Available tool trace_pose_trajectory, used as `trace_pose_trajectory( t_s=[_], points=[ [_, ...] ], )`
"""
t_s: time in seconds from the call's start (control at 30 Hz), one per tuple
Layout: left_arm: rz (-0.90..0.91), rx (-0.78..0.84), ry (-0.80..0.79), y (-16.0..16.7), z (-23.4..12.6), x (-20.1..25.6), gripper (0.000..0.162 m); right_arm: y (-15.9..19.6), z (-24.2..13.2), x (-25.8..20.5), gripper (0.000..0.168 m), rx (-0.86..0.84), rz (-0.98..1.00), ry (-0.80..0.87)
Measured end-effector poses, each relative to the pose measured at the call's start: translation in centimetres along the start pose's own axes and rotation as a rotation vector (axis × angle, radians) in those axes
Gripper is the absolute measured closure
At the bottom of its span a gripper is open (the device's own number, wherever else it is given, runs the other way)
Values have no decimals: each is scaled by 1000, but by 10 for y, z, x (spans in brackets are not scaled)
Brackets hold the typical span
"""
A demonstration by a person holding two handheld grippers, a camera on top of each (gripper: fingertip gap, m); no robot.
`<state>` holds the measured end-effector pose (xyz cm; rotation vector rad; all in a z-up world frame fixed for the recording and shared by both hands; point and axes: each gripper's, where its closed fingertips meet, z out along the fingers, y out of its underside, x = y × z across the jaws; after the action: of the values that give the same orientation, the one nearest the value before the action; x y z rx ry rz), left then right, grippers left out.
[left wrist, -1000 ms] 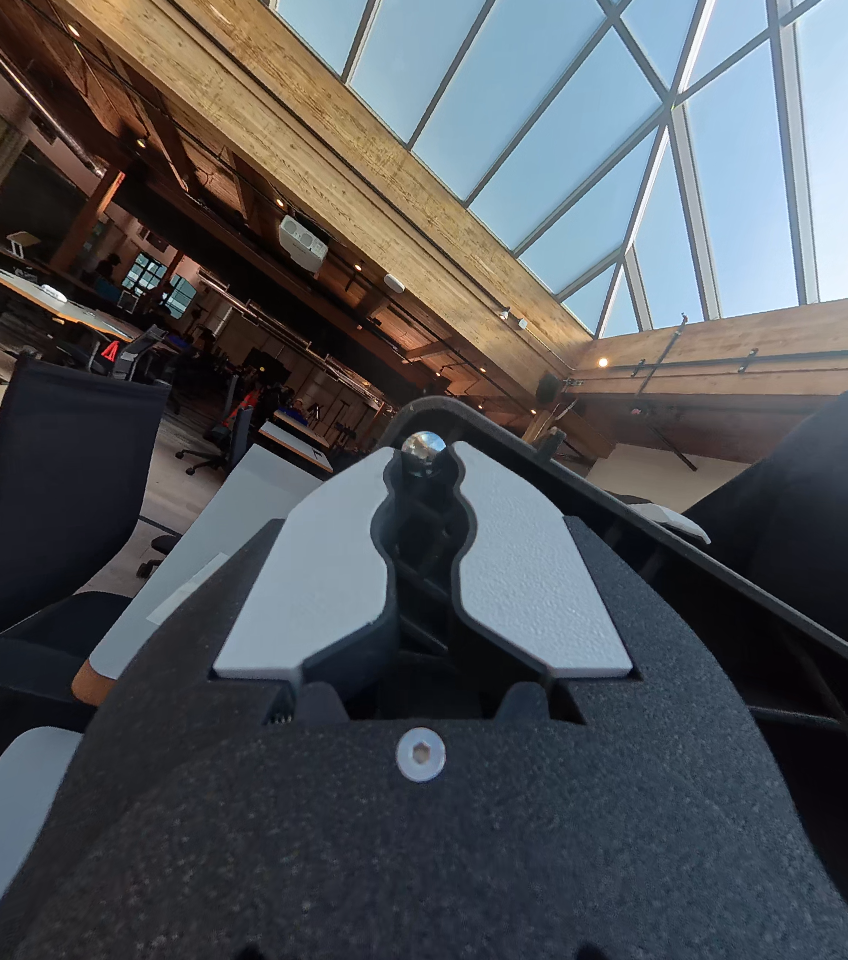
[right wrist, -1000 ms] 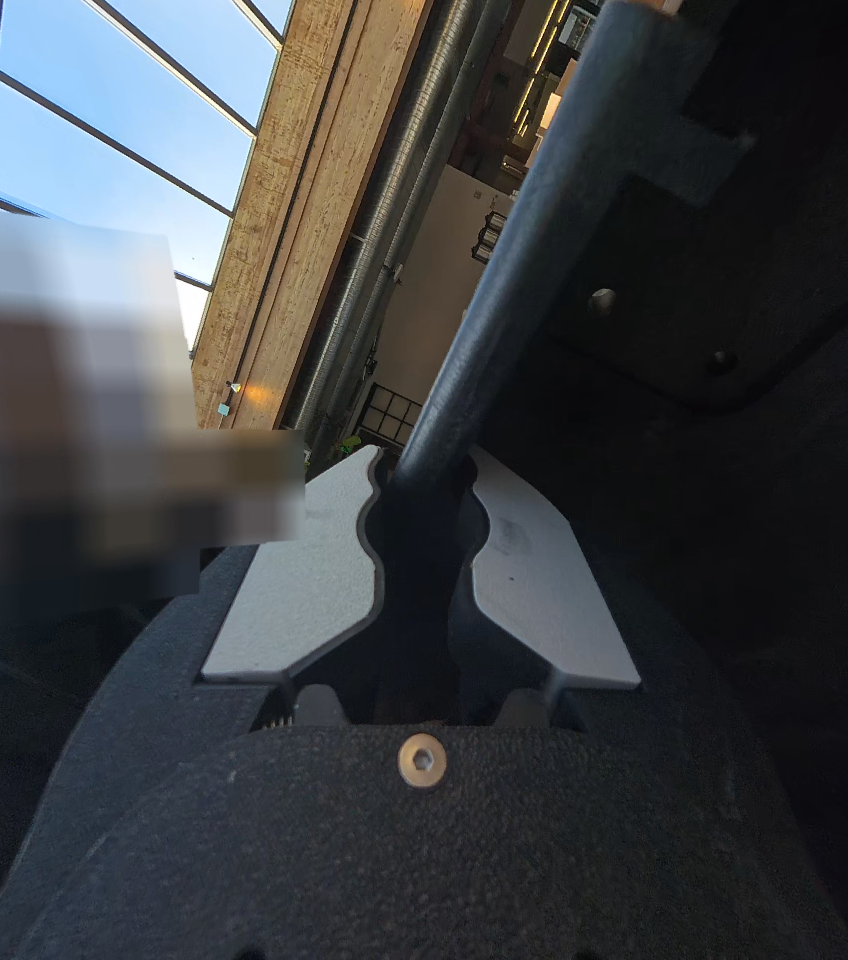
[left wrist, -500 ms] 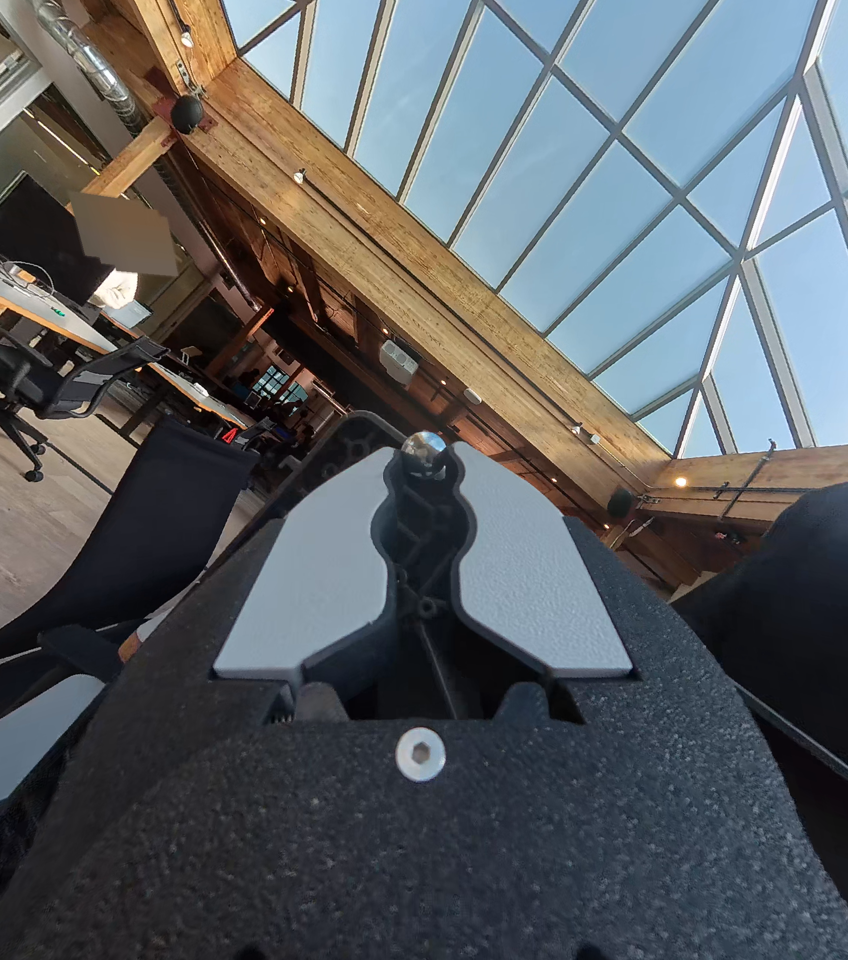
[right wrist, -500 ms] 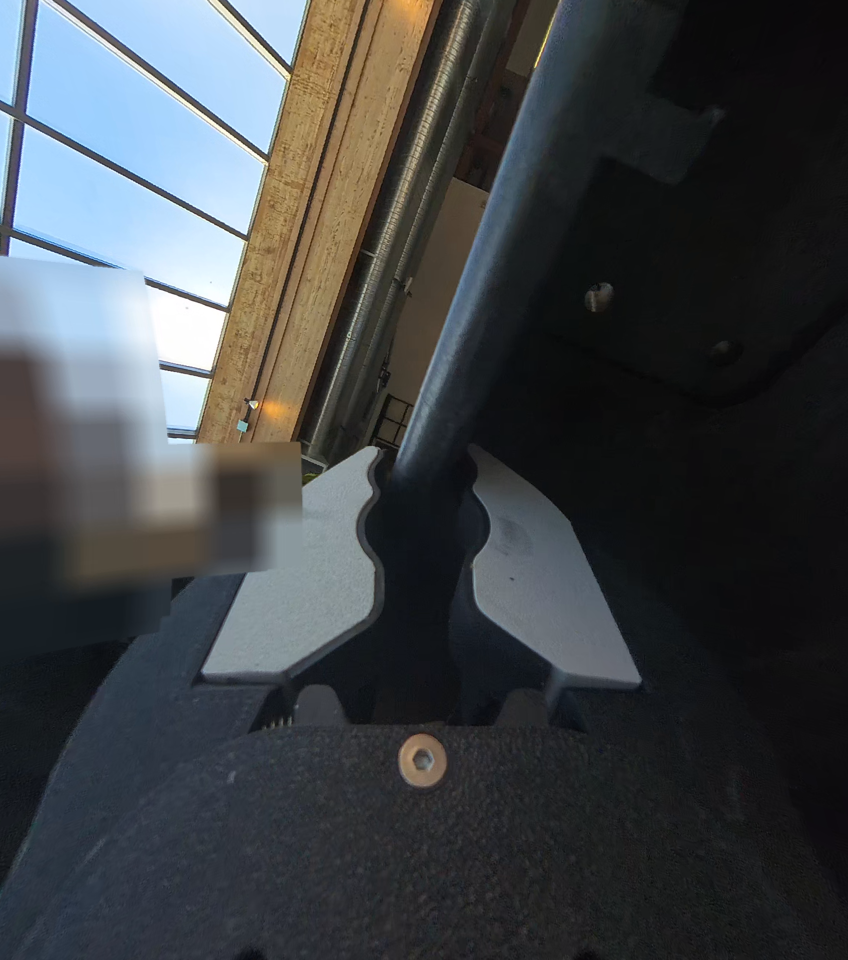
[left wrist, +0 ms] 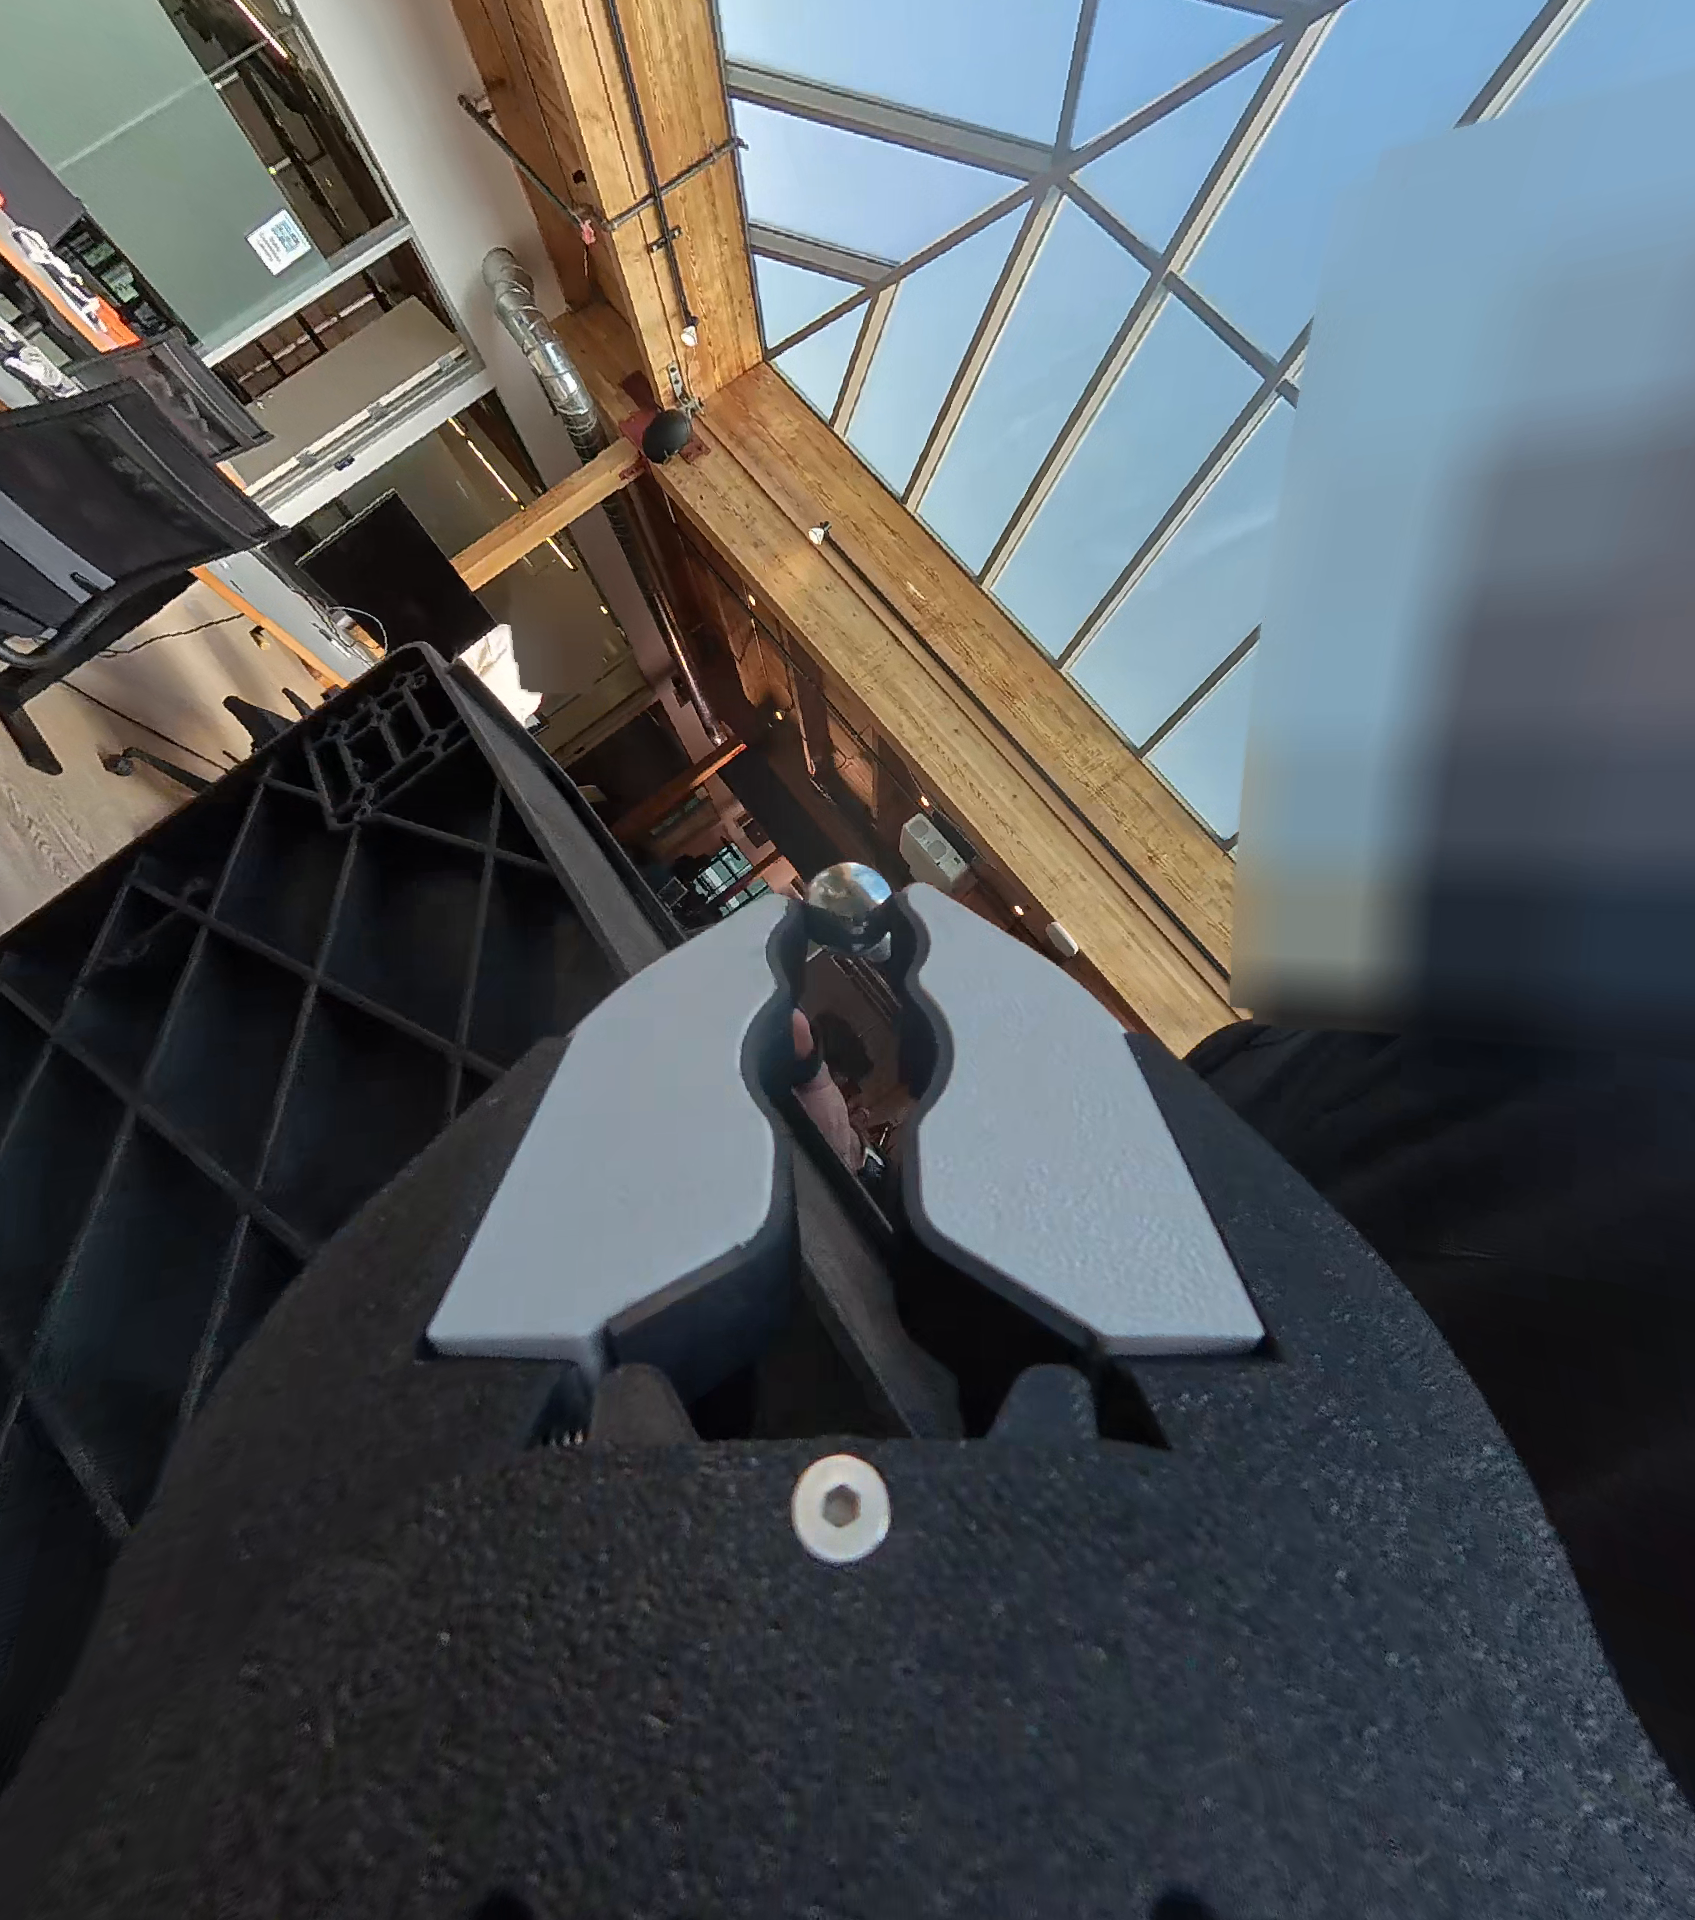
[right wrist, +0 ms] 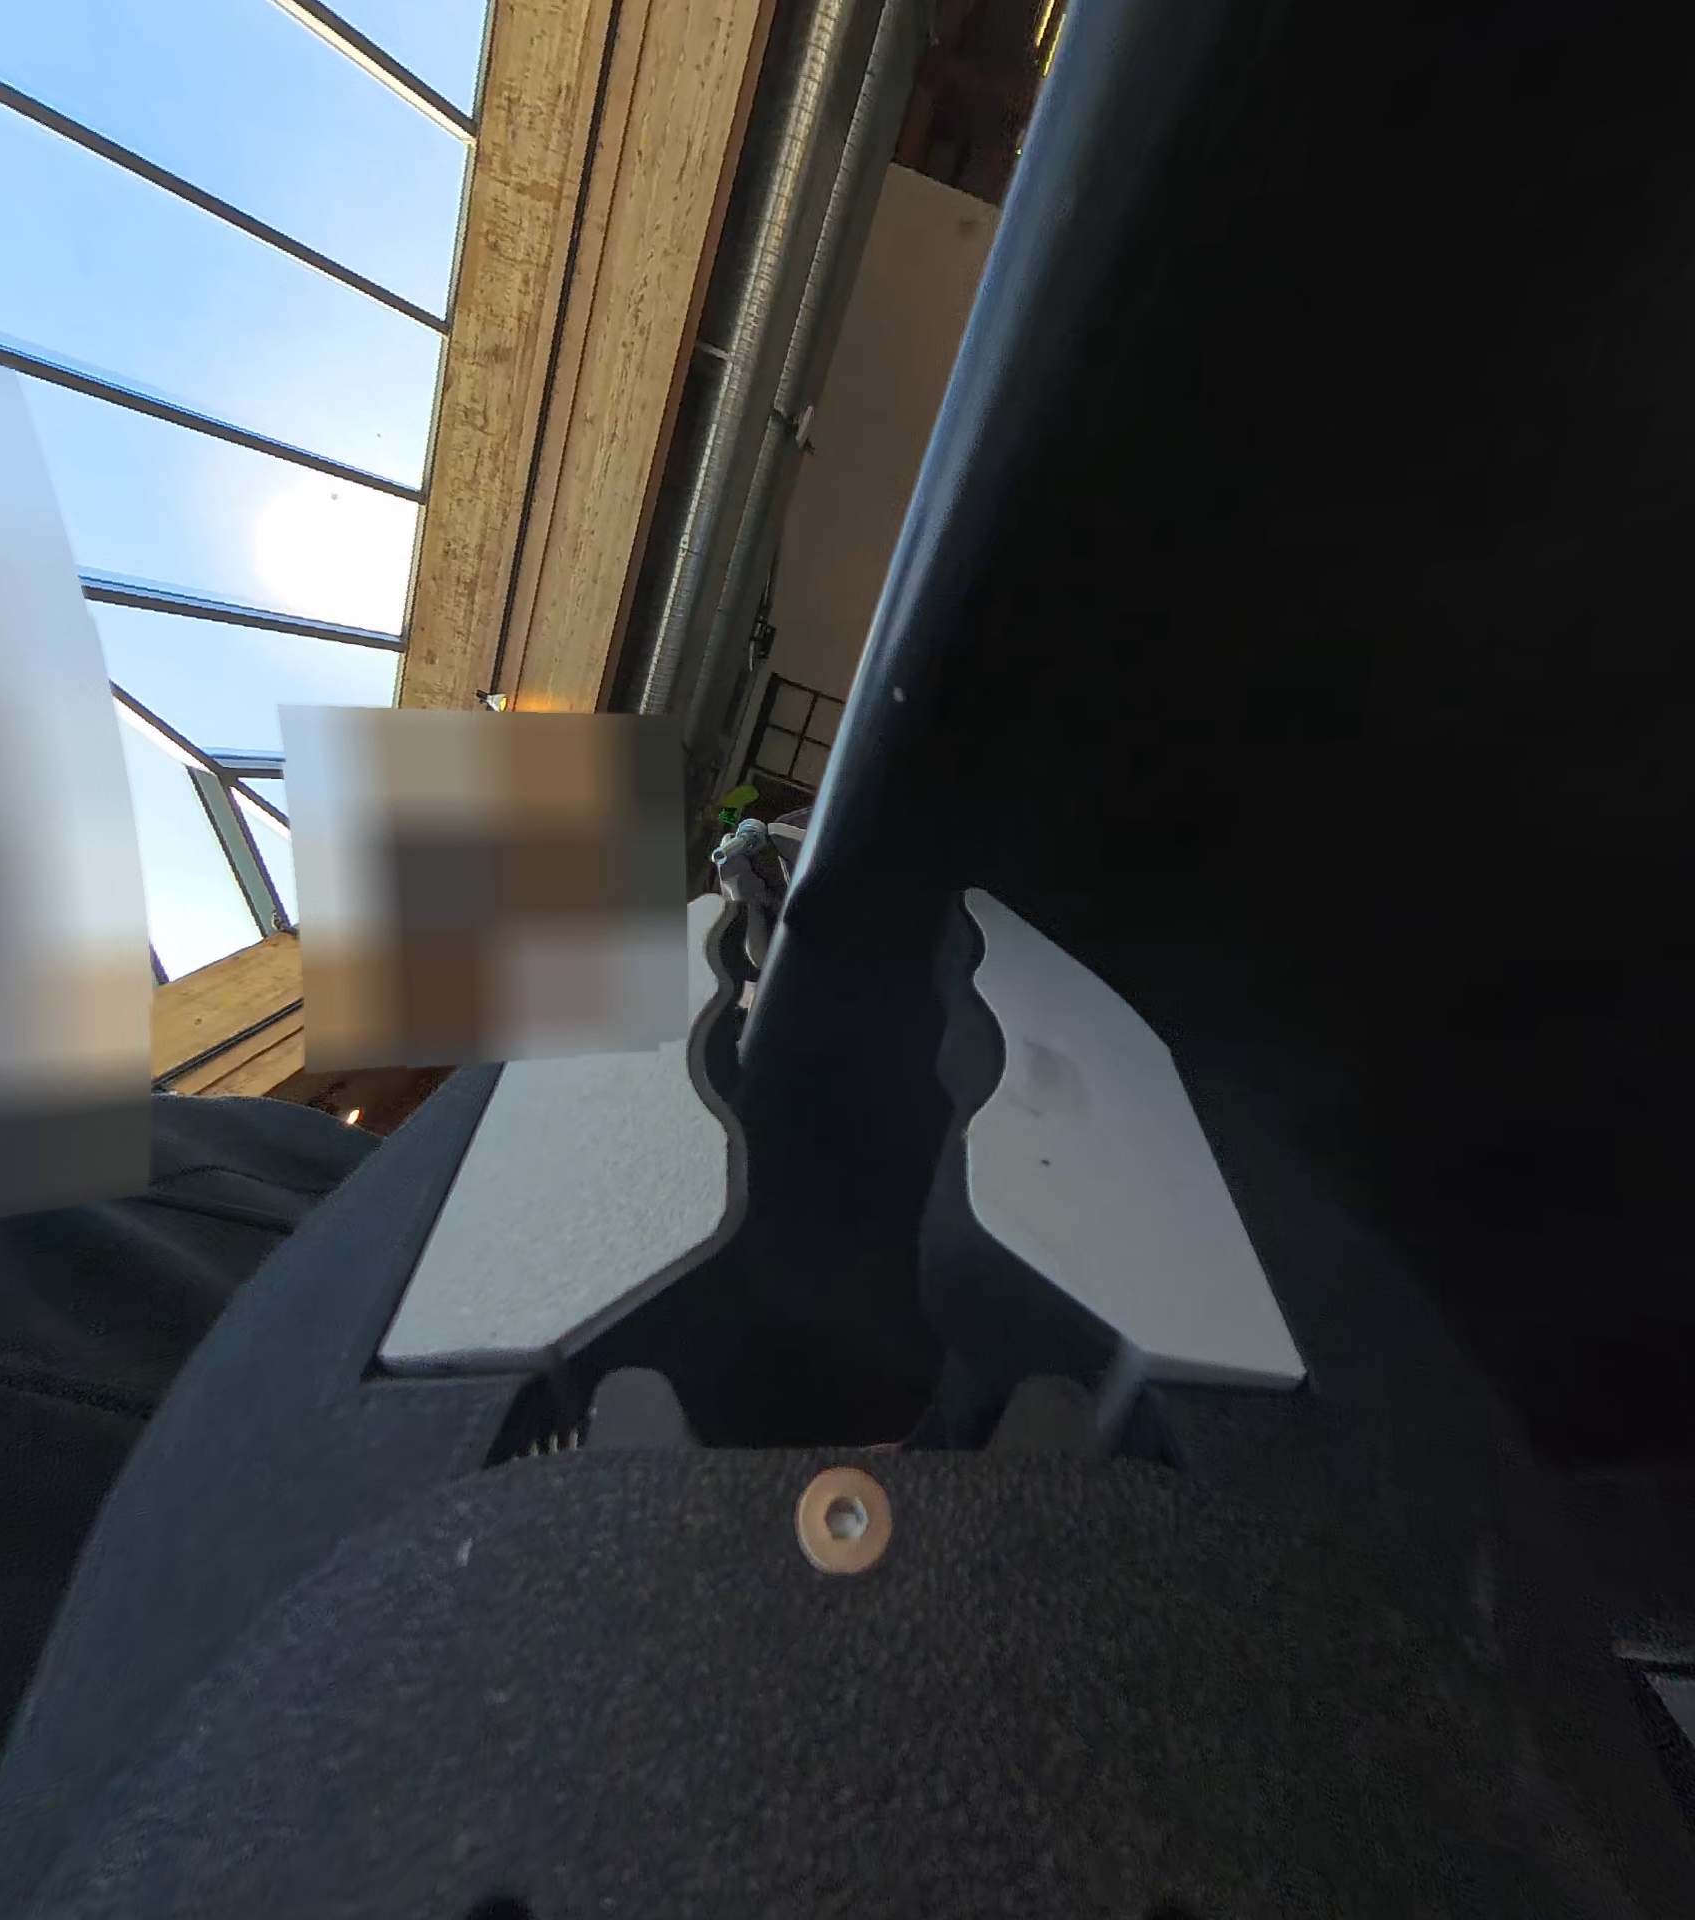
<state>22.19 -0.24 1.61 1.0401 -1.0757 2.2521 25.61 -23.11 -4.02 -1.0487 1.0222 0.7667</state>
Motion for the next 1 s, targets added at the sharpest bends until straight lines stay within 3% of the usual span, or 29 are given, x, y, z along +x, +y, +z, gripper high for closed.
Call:
trace_pose_trajectory(
  t_s=[0.2, 0.23, 0.43, 0.73, 1.0],
  points=[
    [27, 0, -11, 29, -41, 57, 147, 34, 34, -14, 139, -99, -55, 2],
    [27, -6, -11, 33, -43, 61, 147, 35, 38, -9, 146, -106, -75, 39],
    [60, -67, -14, 54, -39, 78, 147, 40, 51, -6, 146, -209, -137, 67],
    [162, 71, -84, 53, -56, 102, 147, 44, 87, -3, 146, -245, -126, 37],
    [156, 396, -158, 50, -97, 107, 147, 53, 129, -1, 143, -294, -86, -22]
  ],
)
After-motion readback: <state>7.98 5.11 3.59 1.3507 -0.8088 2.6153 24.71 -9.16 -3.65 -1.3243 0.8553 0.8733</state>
